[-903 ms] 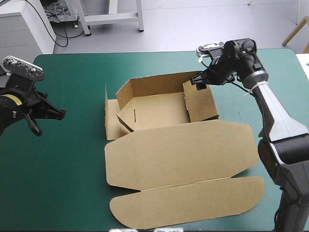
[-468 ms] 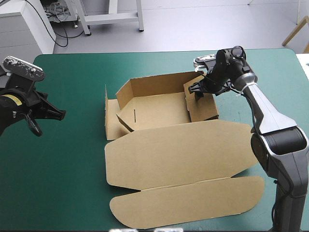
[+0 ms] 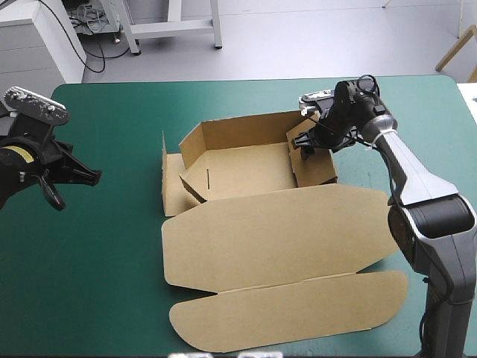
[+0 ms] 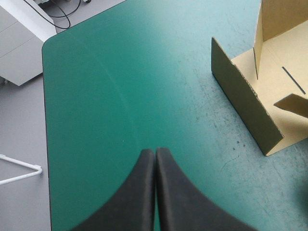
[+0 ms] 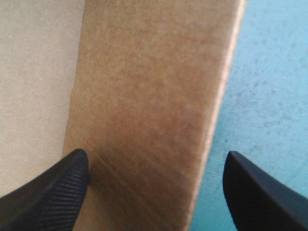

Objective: Fold the box

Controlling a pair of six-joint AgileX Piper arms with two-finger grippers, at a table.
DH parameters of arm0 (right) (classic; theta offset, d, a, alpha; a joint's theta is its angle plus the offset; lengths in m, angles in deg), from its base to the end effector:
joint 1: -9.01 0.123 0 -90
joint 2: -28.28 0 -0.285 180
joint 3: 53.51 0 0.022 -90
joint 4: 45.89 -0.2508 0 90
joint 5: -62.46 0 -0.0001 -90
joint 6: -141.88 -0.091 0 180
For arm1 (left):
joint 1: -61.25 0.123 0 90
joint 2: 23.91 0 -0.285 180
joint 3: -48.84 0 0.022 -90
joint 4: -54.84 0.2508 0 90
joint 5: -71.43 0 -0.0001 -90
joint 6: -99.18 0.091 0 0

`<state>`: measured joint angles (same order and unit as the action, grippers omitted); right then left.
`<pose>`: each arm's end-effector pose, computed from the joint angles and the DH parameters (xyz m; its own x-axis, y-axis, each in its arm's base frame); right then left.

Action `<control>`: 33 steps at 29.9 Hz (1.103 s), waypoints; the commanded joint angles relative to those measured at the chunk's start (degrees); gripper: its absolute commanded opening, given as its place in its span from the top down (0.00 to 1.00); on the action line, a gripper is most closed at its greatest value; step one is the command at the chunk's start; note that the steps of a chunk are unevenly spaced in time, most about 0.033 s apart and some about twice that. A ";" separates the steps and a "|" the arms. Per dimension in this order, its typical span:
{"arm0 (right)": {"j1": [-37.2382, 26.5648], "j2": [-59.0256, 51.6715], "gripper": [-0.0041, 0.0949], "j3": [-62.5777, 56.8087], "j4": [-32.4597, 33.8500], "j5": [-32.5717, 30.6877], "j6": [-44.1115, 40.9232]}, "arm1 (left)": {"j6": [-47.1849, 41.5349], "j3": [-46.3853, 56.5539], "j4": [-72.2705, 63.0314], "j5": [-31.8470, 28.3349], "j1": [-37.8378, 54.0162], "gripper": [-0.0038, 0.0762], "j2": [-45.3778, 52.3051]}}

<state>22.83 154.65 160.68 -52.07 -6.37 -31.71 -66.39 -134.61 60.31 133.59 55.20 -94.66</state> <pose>0.4348 0.1164 0.2793 -0.8955 -0.2948 -0.3333 -0.3356 0.9393 0.0708 0.1987 -0.0133 0.4516 -0.5913 0.3555 -0.7239 0.2227 0.9347 0.2771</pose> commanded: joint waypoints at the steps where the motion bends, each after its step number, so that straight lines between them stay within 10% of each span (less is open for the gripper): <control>1: -0.35 -2.80 0.27 1.27 -1.13 1.46 1.02 | -0.72 -1.60 0.34 -3.24 0.11 0.96 0.82; 15: -0.35 -0.71 0.96 1.27 -2.14 0.31 1.02 | -0.72 -1.60 0.18 -3.02 0.11 0.96 0.82; 33: -2.18 -8.21 0.98 1.27 -2.43 -0.04 2.09 | -3.80 2.51 1.49 -1.26 0.42 0.96 -0.44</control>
<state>21.96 153.79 160.36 -53.22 -6.81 -30.47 -68.51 -131.97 60.77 135.01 55.44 -95.74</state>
